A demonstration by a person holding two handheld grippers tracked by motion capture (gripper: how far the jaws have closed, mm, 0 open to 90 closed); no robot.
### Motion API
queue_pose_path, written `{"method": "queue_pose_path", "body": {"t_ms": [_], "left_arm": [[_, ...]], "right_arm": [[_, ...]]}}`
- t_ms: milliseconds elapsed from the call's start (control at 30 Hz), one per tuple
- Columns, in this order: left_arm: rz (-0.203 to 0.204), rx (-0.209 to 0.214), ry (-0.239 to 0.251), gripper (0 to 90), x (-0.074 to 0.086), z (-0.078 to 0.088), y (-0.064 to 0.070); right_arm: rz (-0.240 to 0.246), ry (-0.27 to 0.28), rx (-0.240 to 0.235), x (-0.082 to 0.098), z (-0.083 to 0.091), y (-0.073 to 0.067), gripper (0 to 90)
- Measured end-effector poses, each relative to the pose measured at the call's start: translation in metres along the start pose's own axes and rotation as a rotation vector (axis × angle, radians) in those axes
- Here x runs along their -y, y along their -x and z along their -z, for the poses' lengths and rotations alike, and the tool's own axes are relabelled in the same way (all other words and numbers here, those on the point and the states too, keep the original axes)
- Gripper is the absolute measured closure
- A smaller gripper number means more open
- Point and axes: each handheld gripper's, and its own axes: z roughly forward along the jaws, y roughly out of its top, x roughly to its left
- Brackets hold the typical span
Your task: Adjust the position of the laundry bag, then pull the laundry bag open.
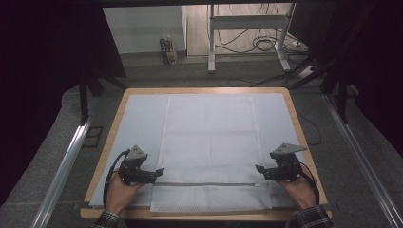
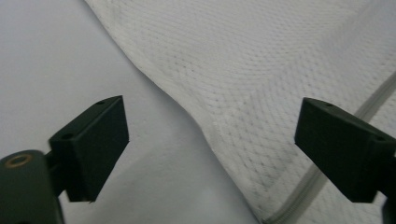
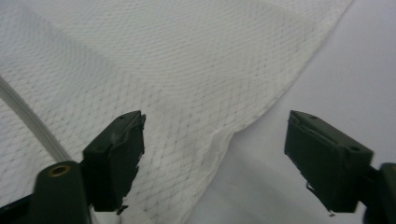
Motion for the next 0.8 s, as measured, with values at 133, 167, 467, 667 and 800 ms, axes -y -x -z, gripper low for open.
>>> {"method": "queue_pose_path", "body": {"t_ms": [133,167,467,667,800], "left_arm": [[-0.008,-0.003,0.003,4.4,0.005,0.005,0.002],[-0.007,-0.009,0.005,4.1,0.007,0.006,0.003],[-0.03,-0.06,-0.001,3.6,0.019,0.017,0.01],[-0.035,-0.069,-0.003,3.4,0.022,0.019,0.012],[-0.043,-0.073,-0.012,3.3,0.022,0.017,0.013]], "right_arm": [[0.006,0.008,-0.004,0.003,0.003,-0.004,13.4],[0.007,0.009,-0.002,0.004,0.004,-0.006,11.4],[0.011,0.01,-0.018,0.014,0.011,-0.011,5.8],[0.008,0.02,-0.02,0.017,0.015,-0.012,3.3],[0.026,0.016,-0.011,0.018,0.017,-0.014,0.8]]}}
